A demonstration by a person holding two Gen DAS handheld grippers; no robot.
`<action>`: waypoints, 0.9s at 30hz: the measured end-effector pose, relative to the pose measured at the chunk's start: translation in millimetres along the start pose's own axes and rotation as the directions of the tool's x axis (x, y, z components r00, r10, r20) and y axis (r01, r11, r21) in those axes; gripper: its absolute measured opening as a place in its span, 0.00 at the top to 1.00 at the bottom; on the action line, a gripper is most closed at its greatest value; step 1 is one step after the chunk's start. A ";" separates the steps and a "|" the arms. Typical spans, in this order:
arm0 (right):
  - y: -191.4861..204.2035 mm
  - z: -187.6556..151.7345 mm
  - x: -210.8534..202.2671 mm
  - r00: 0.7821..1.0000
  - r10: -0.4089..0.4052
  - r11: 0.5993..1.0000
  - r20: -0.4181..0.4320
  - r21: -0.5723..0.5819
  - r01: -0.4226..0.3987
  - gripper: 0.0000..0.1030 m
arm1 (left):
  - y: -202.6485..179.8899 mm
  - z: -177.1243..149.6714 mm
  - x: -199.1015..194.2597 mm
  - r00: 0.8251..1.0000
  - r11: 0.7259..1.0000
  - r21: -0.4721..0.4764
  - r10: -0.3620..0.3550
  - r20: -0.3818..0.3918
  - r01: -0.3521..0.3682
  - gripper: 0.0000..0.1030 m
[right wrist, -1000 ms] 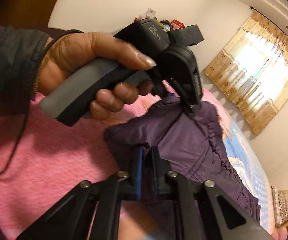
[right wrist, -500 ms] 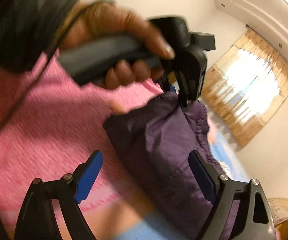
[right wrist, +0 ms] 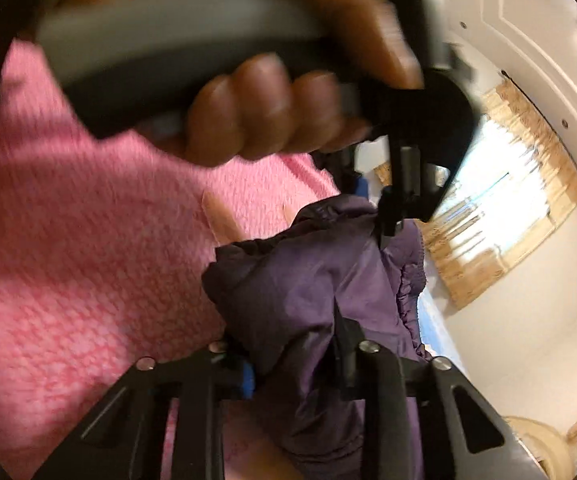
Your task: Fold large clothes
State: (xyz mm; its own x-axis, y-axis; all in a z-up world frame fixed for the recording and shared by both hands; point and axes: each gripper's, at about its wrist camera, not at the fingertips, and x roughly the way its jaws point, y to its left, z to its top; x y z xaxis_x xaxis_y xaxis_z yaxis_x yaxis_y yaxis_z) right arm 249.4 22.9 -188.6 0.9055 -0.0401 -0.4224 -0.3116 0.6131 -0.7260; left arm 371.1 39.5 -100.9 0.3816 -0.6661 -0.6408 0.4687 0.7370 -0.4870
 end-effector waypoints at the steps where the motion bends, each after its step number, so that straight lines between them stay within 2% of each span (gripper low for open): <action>1: -6.6 3.0 -2.5 1.000 0.012 1.000 0.012 0.019 -0.012 0.77 | -2.0 -0.3 -5.1 1.000 1.000 -0.003 -0.009 0.006 0.009 0.83; 5: -31.0 17.0 -39.2 0.992 0.069 0.990 0.109 0.118 -0.082 0.77 | -16.5 -0.8 -43.5 0.999 0.999 -0.001 -0.039 0.032 0.039 0.83; 7: -52.6 22.6 -56.8 0.977 0.118 0.965 0.179 0.210 -0.155 0.77 | -31.5 2.7 -67.0 0.998 0.999 0.006 -0.043 0.046 0.043 0.83; 9: -85.6 18.7 -71.9 0.955 0.155 0.913 0.253 0.333 -0.237 0.77 | -53.0 11.7 -80.4 0.998 0.999 0.021 -0.034 0.051 0.033 0.83; 11: -118.0 4.0 -86.4 0.940 0.149 0.863 0.307 0.424 -0.275 0.78 | -78.4 23.7 -84.0 0.998 0.999 0.040 -0.037 0.043 0.036 0.81; 15: -180.0 -39.9 -104.1 0.929 0.091 0.756 0.360 0.582 -0.299 0.79 | -154.7 58.9 -64.4 0.999 0.991 0.134 -0.037 0.040 0.032 0.72; 16: -194.7 -53.7 -107.8 0.929 0.074 0.723 0.363 0.622 -0.300 0.80 | -170.9 66.0 -56.1 0.998 0.987 0.158 -0.039 0.044 0.031 0.62; 17: -207.4 -70.4 -116.4 0.931 0.064 0.683 0.359 0.664 -0.303 0.80 | -195.9 75.7 -44.1 0.998 0.982 0.189 -0.037 0.052 0.027 0.46; 18: -220.2 -87.6 -120.4 0.933 0.056 0.638 0.357 0.706 -0.308 0.80 | -211.1 81.8 -34.5 0.997 0.978 0.205 -0.047 0.065 0.033 0.38; 19: -237.2 -112.6 -119.8 0.940 0.044 0.574 0.339 0.761 -0.301 0.80 | -225.5 85.6 -24.9 0.995 0.972 0.230 -0.065 0.080 0.045 0.26; 20: -246.8 -128.8 -112.7 0.947 0.036 0.528 0.318 0.799 -0.288 0.80 | -240.6 88.8 -13.2 0.992 0.961 0.272 -0.073 0.102 0.043 0.23; 22: -264.8 -169.1 -104.3 0.958 0.030 0.425 0.286 0.863 -0.271 0.80 | -270.9 87.5 20.8 0.985 0.927 0.374 -0.037 0.169 -0.029 0.23; 23: -272.6 -195.9 -98.4 0.965 0.030 0.356 0.261 0.899 -0.254 0.80 | -280.5 84.6 34.6 0.979 0.905 0.420 -0.014 0.203 -0.074 0.23; 24: -277.1 -217.2 -93.4 0.970 0.038 0.299 0.242 0.923 -0.242 0.80 | -292.8 78.2 58.1 0.965 0.874 0.458 0.042 0.259 -0.161 0.23; 26: -280.9 -257.2 -85.8 0.975 0.056 0.198 0.213 0.955 -0.220 0.80 | -298.4 69.6 88.3 0.958 0.862 0.471 0.053 0.280 -0.186 0.23; 27: -282.1 -273.2 -86.3 0.979 0.068 0.176 0.193 0.963 -0.203 0.81 | -300.2 63.7 105.5 0.954 0.850 0.481 0.076 0.291 -0.214 0.23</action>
State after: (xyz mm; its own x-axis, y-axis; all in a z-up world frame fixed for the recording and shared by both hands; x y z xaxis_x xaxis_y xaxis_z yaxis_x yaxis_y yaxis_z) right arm 180.4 -362.1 -95.6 0.9208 0.1552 -0.3579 0.0393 0.8759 0.4809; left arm 321.4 -259.4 15.6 0.6309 -0.6130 -0.4756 0.7000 0.7141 0.0082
